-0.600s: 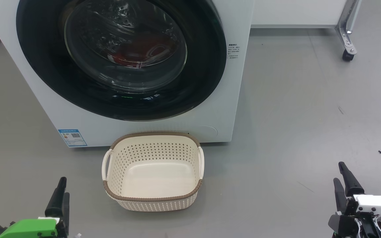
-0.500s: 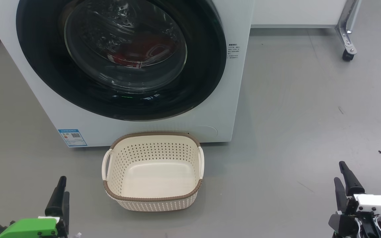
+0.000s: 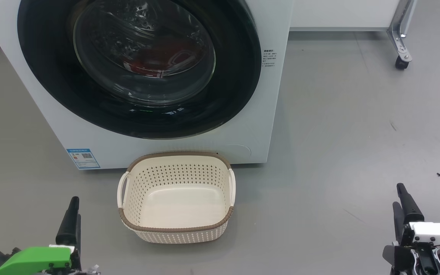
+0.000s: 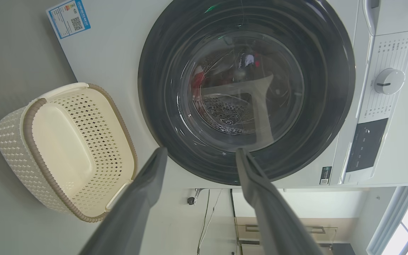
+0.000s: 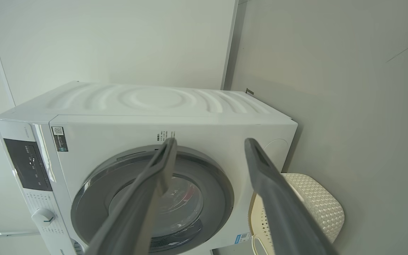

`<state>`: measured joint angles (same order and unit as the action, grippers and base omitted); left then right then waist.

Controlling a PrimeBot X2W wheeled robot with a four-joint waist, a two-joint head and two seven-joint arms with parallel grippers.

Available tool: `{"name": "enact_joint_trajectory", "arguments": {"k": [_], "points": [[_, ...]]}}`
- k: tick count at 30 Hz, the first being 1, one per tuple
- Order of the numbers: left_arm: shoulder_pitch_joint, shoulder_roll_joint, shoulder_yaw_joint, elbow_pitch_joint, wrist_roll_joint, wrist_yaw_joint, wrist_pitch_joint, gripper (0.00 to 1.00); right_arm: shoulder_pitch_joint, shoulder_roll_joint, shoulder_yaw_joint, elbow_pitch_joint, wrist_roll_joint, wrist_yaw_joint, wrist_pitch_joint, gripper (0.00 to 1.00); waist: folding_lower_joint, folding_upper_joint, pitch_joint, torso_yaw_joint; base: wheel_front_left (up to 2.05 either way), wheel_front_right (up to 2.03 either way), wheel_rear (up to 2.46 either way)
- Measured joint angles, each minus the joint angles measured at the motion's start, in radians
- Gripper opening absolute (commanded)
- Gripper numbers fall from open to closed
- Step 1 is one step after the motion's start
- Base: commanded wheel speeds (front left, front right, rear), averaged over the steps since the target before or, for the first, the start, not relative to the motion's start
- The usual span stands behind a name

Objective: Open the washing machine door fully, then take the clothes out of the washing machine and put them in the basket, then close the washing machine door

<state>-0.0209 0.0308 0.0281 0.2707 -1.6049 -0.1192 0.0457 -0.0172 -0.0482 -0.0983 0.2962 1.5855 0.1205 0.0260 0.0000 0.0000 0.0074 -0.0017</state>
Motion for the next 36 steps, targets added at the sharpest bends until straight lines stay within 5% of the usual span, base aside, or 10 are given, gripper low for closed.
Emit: {"name": "enact_joint_trajectory", "arguments": {"k": [16,36], "points": [[-0.027,0.040,-0.065,-0.063,0.169,0.000,-0.082,1.00,-0.020,-0.066,0.048,-0.016,-0.203,0.000,-0.067,1.00,0.0000,0.0000,0.004,0.001,0.00,0.00,0.00],[-0.035,0.108,-0.155,-0.087,0.603,0.009,-0.154,1.00,-0.048,-0.135,0.166,-0.054,-0.659,-0.019,-0.136,1.00,0.0000,0.0000,0.002,0.006,0.00,0.00,0.00]]}}
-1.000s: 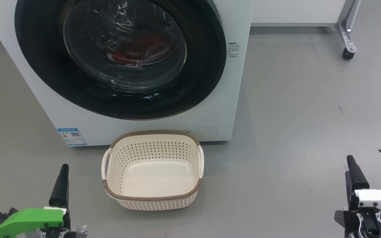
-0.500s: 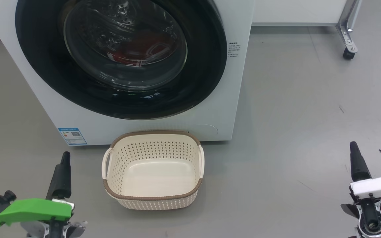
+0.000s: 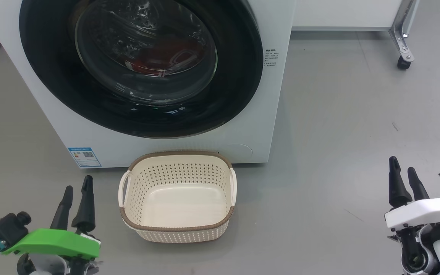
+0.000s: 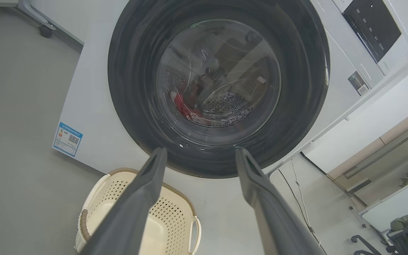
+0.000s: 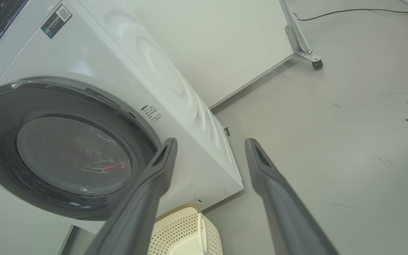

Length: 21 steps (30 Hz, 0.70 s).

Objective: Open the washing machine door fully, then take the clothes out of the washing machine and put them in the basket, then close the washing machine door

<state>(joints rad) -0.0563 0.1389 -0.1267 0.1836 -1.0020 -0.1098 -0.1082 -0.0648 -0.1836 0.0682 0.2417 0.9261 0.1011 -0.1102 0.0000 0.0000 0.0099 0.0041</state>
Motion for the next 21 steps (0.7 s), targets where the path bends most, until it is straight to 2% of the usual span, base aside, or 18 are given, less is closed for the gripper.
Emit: {"name": "enact_joint_trajectory", "arguments": {"k": [15,21], "points": [[0.001,-0.007,-0.072,-0.004,0.267,0.022,-0.052,1.00,0.002,0.003,0.078,0.021,-0.239,-0.033,-0.049,1.00,0.0000,0.0000,-0.002,0.001,0.00,0.00,0.00],[0.004,-0.017,-0.084,0.003,0.358,0.035,-0.071,1.00,0.005,0.004,0.099,0.034,-0.321,-0.035,-0.065,1.00,0.0000,0.0000,-0.002,0.001,0.00,0.00,0.00]]}}
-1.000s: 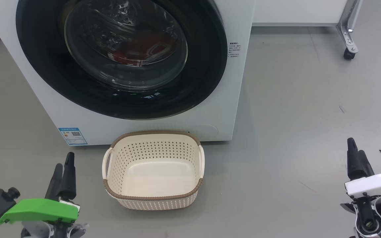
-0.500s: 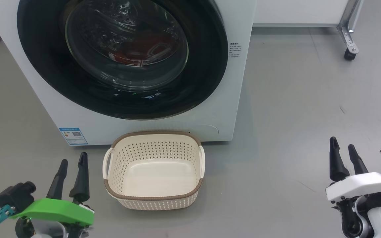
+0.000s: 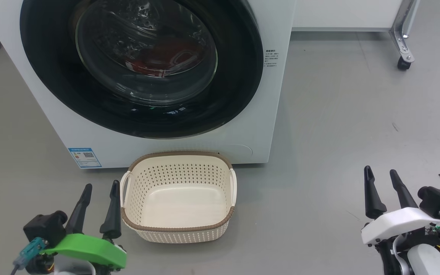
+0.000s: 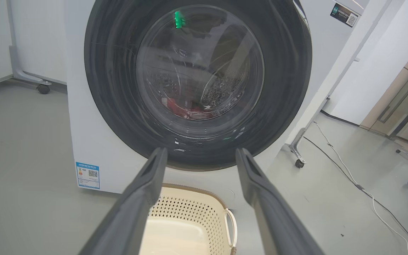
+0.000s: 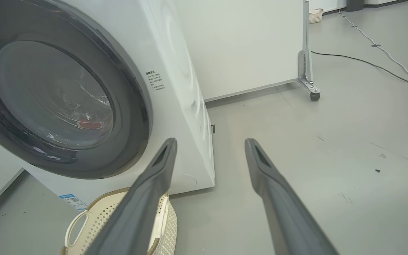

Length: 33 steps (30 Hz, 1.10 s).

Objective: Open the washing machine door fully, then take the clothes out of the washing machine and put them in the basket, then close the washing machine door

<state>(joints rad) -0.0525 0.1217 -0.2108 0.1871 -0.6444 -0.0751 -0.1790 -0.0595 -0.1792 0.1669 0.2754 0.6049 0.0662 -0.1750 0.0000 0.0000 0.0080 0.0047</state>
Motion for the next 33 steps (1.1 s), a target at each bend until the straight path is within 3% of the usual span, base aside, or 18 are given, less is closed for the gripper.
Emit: {"name": "enact_joint_trajectory", "arguments": {"k": [21,33], "points": [[0.009,-0.020,-0.035,0.063,0.254,0.031,-0.070,1.00,0.008,0.028,0.032,0.030,-0.259,-0.025,-0.070,1.00,0.0000,0.0000,0.000,-0.002,0.00,0.00,0.00],[0.011,-0.037,-0.020,0.100,0.258,0.036,-0.070,1.00,0.025,0.052,0.007,0.040,-0.263,-0.025,-0.072,1.00,0.0000,0.0000,-0.001,-0.004,0.00,0.00,0.00]]}}
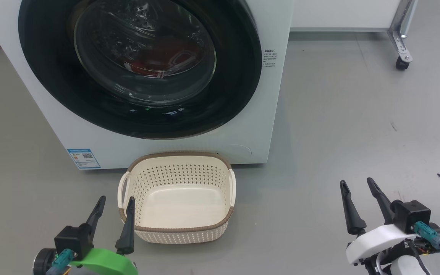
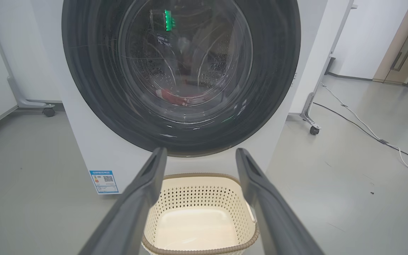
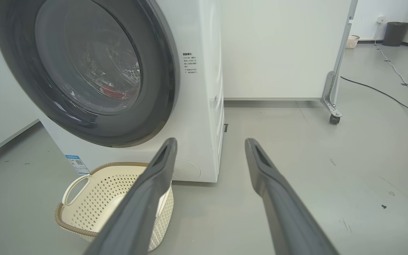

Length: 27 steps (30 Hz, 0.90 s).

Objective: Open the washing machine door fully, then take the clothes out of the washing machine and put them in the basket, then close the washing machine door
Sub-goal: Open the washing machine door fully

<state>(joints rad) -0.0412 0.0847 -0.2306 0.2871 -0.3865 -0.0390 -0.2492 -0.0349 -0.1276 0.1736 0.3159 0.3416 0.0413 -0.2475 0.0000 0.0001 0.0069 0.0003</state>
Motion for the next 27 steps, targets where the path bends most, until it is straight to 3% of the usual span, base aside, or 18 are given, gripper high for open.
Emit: {"name": "enact_joint_trajectory", "arguments": {"k": [14,15,16,17,27], "points": [[0.000,-0.007,0.013,0.029,0.002,0.016,0.000,1.00,0.004,0.010,-0.015,0.009,-0.020,0.002,0.000,1.00,0.0000,0.0000,-0.001,0.002,0.00,0.00,0.00],[0.000,-0.007,0.014,0.028,0.003,0.016,0.000,1.00,0.004,0.010,-0.016,0.009,-0.020,0.003,0.000,0.93,0.0000,0.0000,0.000,0.002,0.00,0.00,0.00],[0.000,-0.008,0.015,0.028,0.003,0.016,0.000,1.00,0.004,0.011,-0.017,0.009,-0.020,0.005,0.000,0.61,0.0000,0.0000,0.000,0.003,0.00,0.00,0.00],[0.000,-0.008,0.016,0.029,0.005,0.016,0.000,1.00,0.004,0.011,-0.019,0.010,-0.020,0.009,0.000,0.00,0.0000,0.0000,0.000,0.003,0.00,0.00,0.00],[-0.001,-0.012,0.028,0.032,0.012,0.016,0.000,1.00,0.004,0.025,-0.031,0.016,-0.026,0.019,0.000,0.00,0.0000,0.0000,0.001,0.003,0.00,0.00,0.00]]}}
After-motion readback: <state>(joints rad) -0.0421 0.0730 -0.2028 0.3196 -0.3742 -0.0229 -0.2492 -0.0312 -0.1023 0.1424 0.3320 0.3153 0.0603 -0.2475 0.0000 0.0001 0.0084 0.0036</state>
